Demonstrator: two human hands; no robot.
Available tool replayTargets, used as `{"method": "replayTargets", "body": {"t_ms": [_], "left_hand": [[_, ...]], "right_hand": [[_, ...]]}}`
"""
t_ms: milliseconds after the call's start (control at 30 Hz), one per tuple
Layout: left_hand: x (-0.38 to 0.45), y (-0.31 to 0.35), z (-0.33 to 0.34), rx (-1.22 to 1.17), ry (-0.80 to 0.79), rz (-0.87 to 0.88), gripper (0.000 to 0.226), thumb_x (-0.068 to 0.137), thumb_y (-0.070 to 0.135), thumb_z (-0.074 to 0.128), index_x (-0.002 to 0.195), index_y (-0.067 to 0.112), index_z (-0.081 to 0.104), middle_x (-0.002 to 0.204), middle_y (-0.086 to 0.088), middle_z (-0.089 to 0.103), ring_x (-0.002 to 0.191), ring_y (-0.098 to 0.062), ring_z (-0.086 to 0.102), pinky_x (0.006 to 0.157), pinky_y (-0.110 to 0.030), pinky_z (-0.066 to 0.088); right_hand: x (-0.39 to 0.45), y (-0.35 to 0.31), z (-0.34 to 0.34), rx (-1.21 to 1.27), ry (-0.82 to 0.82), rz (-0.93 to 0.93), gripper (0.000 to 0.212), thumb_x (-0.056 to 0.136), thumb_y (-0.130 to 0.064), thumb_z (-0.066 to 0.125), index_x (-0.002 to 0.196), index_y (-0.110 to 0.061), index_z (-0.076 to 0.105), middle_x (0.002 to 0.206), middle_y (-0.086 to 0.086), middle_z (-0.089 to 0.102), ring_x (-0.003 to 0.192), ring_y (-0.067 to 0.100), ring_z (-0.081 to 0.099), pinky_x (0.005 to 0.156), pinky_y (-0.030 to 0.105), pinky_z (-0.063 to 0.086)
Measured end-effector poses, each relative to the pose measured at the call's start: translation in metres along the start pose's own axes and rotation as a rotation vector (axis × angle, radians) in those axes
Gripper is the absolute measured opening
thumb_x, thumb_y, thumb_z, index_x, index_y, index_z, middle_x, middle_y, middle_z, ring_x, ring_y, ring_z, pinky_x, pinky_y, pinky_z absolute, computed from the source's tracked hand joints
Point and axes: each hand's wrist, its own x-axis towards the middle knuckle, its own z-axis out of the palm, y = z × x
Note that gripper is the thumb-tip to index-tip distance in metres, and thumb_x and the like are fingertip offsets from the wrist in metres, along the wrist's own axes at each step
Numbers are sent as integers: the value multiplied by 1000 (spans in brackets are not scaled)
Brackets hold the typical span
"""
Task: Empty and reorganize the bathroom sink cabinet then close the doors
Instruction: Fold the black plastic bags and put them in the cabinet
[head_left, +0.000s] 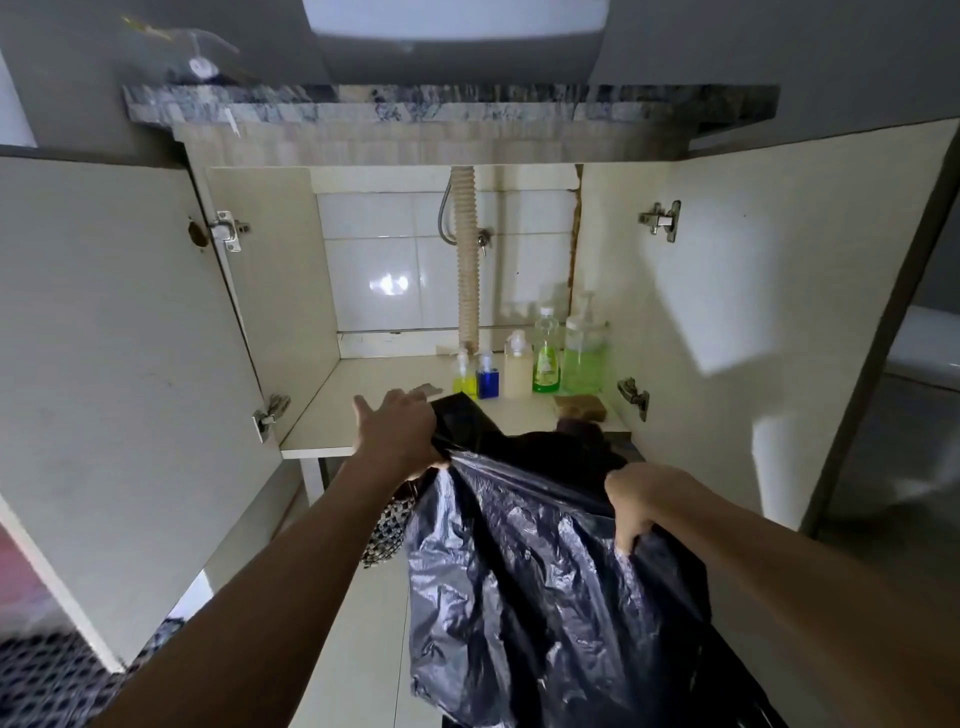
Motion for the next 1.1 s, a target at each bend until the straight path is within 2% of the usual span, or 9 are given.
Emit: {"method": "replayTargets", "body": {"t_ms": [67, 167, 400, 533, 633, 767, 900, 1000, 1100], "left_hand": [[1, -3, -3, -29, 116, -70, 34, 80, 49, 67, 101, 21, 66, 111, 4, 59, 110, -19, 53, 107, -58, 26], [5, -8, -6, -60, 266, -197, 23, 88, 41, 60, 95, 21, 67, 98, 5, 62, 91, -17, 59, 103, -49, 30], [17, -21, -4, -608, -91, -273, 53, 65, 35, 84, 109, 13, 64, 98, -7, 66, 86, -21, 63, 82, -35, 51], [10, -31, -16, -1024, -57, -524, 23, 83, 23, 69, 71, 11, 55, 70, -4, 54, 77, -24, 55, 55, -25, 34], [-1, -35, -21, -749, 67, -552, 40, 87, 26, 62, 59, 8, 41, 60, -5, 43, 78, -26, 54, 56, -26, 35], [-14, -32, -37, -253, 126, -567, 20, 82, 25, 61, 88, 6, 55, 96, -10, 53, 106, -28, 53, 99, -45, 35], [-5, -28, -56, -293, 215, -245, 60, 71, 44, 77, 119, 18, 52, 145, -7, 34, 134, -27, 33, 111, -60, 21], [-5, 1, -55, -516, -58, 184, 111, 58, 52, 84, 147, 22, 25, 156, -2, 26, 140, -24, 29, 115, -57, 18], [-8, 22, -15, -316, -189, 229, 122, 59, 55, 81, 151, 27, 6, 154, -4, 30, 140, -27, 31, 115, -57, 17]], "right_hand": [[-7, 3, -4, 44, -27, 57, 58, 76, -35, 76, 119, -4, 52, 102, 7, 60, 62, 18, 54, 54, 26, 46], [-14, 8, -6, 65, -13, 108, 47, 79, -32, 75, 108, -6, 48, 127, 11, 58, 85, 24, 67, 47, 25, 38], [3, 10, -1, 258, 331, 121, 75, 75, -11, 72, 138, -2, 32, 110, 15, 58, 89, 28, 61, 70, 35, 51], [14, 10, 5, 384, 469, 117, 72, 81, -1, 54, 144, -5, 19, 89, 10, 49, 79, 26, 57, 65, 34, 47], [17, 14, 6, 390, 632, 75, 54, 83, -3, 54, 133, -11, 38, 84, 7, 53, 76, 25, 58, 64, 34, 50], [8, 9, -8, 404, 809, 42, 16, 86, -3, 52, 102, -7, 54, 85, 2, 54, 88, 25, 60, 70, 32, 46], [3, -2, -18, 395, 900, -15, 18, 82, -1, 55, 99, -8, 54, 89, 4, 53, 85, 25, 59, 65, 30, 42], [1, -9, -22, 400, 944, -81, 15, 82, -3, 57, 96, -8, 54, 86, 1, 46, 77, 19, 51, 63, 26, 34], [-2, -16, -23, 406, 985, -178, 18, 83, -7, 59, 100, -8, 54, 96, 4, 55, 78, 17, 49, 67, 24, 36]]}}
